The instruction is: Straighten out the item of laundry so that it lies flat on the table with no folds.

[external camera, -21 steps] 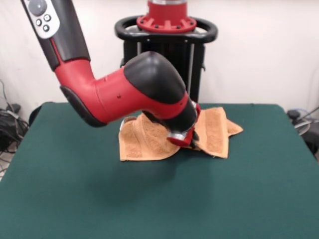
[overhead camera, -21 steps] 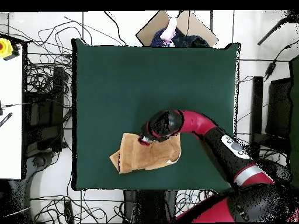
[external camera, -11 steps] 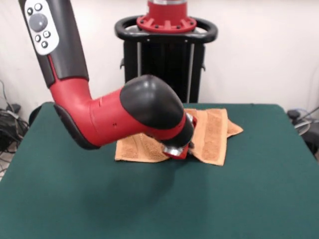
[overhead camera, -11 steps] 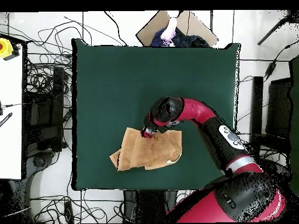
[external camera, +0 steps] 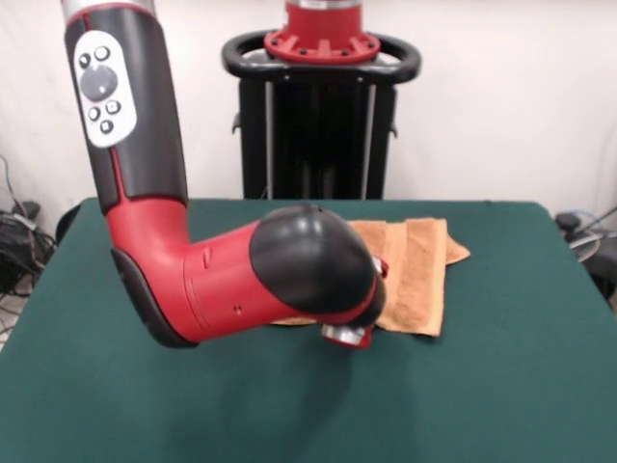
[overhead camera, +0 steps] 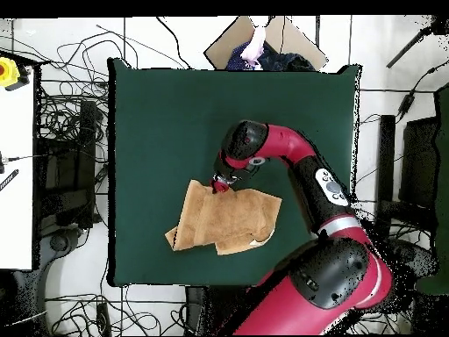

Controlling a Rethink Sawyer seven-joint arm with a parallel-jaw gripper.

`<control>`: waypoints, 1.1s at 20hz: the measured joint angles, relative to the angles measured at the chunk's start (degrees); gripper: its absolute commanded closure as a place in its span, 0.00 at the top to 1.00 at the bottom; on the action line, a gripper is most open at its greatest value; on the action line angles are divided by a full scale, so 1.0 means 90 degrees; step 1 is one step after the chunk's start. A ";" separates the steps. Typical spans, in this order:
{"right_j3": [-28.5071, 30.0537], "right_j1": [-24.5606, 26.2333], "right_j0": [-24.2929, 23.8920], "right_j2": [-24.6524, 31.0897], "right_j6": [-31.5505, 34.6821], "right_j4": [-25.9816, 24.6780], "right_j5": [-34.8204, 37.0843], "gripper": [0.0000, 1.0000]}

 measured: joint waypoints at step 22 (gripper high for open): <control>0.0031 0.0104 -0.0784 0.1005 -0.0947 -0.0144 -0.2583 0.00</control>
